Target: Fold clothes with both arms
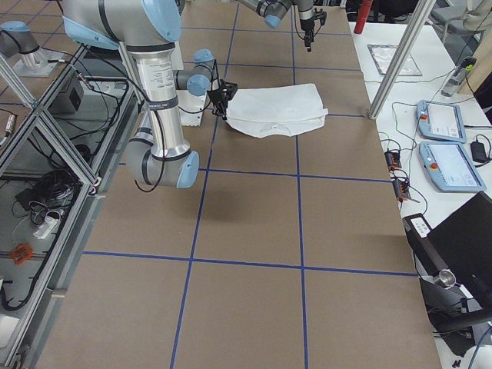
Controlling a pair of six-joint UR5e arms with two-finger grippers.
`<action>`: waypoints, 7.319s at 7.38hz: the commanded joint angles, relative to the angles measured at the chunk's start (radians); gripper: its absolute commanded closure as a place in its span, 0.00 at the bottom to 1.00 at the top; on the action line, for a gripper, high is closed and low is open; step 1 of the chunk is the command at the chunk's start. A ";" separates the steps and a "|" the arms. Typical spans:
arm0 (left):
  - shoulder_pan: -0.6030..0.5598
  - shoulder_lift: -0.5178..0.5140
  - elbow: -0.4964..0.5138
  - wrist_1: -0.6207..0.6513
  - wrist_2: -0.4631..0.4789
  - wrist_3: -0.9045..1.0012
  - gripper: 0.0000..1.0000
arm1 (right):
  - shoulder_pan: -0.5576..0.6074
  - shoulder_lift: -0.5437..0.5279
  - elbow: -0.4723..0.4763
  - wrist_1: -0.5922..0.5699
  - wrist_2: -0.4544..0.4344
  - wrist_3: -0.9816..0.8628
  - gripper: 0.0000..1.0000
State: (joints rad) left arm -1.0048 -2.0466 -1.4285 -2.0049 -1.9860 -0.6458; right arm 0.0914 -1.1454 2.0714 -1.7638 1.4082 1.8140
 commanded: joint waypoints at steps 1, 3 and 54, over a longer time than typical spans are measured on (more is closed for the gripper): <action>0.000 -0.001 -0.001 0.000 -0.001 0.000 0.00 | -0.039 0.012 0.010 -0.048 -0.011 0.005 0.59; 0.000 0.000 -0.006 0.000 -0.001 0.000 0.00 | 0.000 0.013 0.009 -0.051 -0.006 -0.053 0.00; 0.041 0.037 -0.072 -0.003 -0.014 -0.029 0.00 | 0.154 0.110 -0.143 -0.588 0.051 -0.544 0.00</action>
State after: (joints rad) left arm -0.9640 -2.0095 -1.4993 -2.0080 -1.9991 -0.6741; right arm 0.2454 -1.0242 1.9090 -2.3518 1.4655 1.3060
